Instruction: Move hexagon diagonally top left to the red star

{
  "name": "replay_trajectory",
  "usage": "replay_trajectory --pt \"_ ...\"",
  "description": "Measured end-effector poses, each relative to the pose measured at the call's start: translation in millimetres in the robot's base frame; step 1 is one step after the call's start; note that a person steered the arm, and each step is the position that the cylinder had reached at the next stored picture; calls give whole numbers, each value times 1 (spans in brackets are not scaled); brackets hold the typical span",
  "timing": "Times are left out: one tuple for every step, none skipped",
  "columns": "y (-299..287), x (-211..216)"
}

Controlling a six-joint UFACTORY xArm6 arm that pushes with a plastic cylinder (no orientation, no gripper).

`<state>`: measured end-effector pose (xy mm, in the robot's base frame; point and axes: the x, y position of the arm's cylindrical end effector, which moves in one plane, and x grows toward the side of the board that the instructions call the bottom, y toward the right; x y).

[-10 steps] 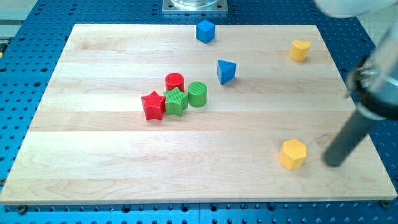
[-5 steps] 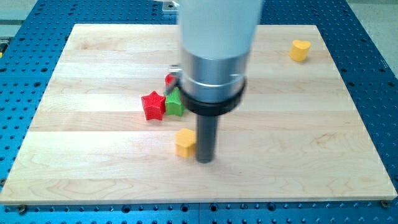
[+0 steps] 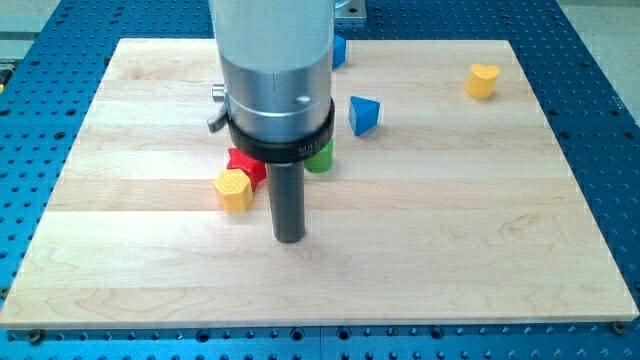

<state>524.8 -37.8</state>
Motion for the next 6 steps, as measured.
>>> replay_trajectory --pt "-32 -22" --pt "-86 -32" --pt "-131 -46" --pt "-138 -77" --pt "-138 -118" --pt "-109 -127"
